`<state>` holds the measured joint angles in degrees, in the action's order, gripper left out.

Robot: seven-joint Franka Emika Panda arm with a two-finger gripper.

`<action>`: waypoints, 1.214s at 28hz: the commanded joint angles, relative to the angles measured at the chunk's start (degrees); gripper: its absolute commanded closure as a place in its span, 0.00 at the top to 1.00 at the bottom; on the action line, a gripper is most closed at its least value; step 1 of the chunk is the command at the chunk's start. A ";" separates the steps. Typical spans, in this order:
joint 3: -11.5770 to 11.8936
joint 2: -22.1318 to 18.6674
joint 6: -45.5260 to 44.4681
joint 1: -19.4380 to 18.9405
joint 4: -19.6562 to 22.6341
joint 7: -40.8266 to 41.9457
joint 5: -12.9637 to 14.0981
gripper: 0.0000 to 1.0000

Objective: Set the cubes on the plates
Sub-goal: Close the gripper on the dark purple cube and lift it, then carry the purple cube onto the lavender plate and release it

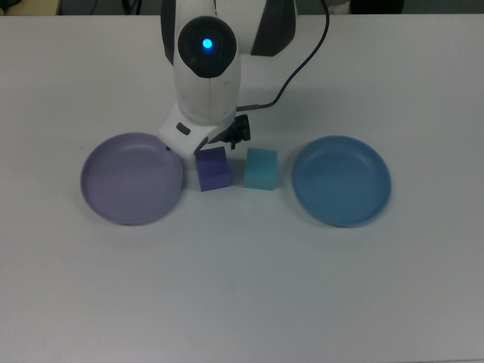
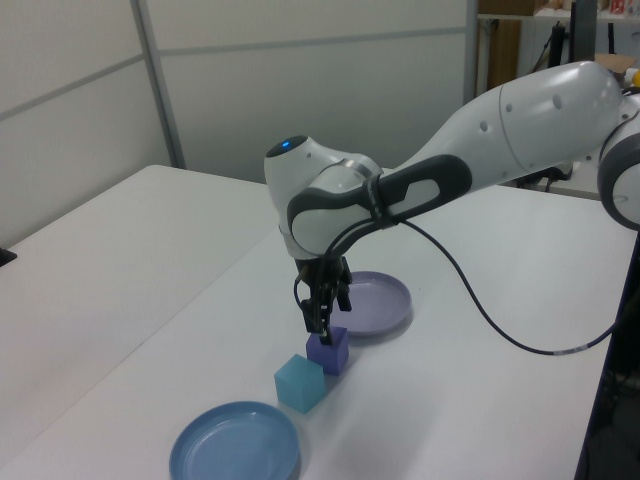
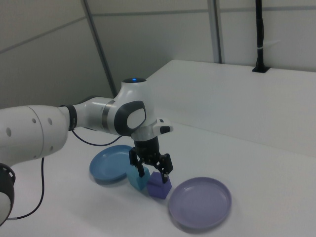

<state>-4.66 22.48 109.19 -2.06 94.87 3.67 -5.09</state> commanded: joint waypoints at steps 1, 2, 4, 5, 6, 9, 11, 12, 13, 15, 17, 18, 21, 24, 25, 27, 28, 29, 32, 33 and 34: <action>0.18 2.39 3.22 -1.28 0.40 -3.49 -3.43 1.00; 0.18 2.65 3.66 -1.54 0.40 -4.02 -3.69 1.00; 0.18 3.27 3.93 -1.98 0.49 -4.72 -4.05 1.00; 0.18 3.36 3.93 -1.98 0.49 -4.81 -4.13 1.00; 0.18 3.36 3.93 -1.98 0.66 -4.73 -4.14 1.00; 0.18 3.36 3.93 -2.51 1.19 -4.82 -4.22 1.00; 0.18 3.36 3.93 -2.77 1.19 -4.82 -4.31 1.00; 0.18 3.36 3.93 -2.77 1.28 -4.82 -4.48 0.97; 0.18 3.36 3.93 -2.77 1.28 -4.73 -5.01 0.80; 0.18 3.36 3.93 -2.77 1.28 -4.47 -5.19 0.58; 0.18 3.36 3.93 -2.77 1.19 -4.46 -5.10 0.37; 0.18 3.36 3.93 -2.77 1.19 -4.55 -5.10 0.31; 0.18 3.36 3.84 -2.77 1.19 -4.82 -5.10 0.25; 0.18 3.36 3.75 -2.77 1.10 -4.99 -4.93 0.18; 0.18 3.36 3.67 -2.77 1.02 -5.60 -4.75 0.16; 0.18 3.19 3.32 -2.68 0.49 -6.83 -4.31 0.16; 0.18 2.84 3.31 -2.51 0.49 -7.45 -4.22 0.16; 0.27 2.40 3.23 -2.25 0.40 -7.89 -4.14 0.16; 0.35 0.64 2.44 -0.67 -0.39 -8.07 -3.26 0.16; 0.35 0.38 2.17 -0.23 -0.48 -8.07 -2.82 0.16; 0.35 0.11 2.08 0.04 -0.57 -8.07 -2.38 0.16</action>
<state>-4.52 25.79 111.97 -3.77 93.87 -3.42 -8.81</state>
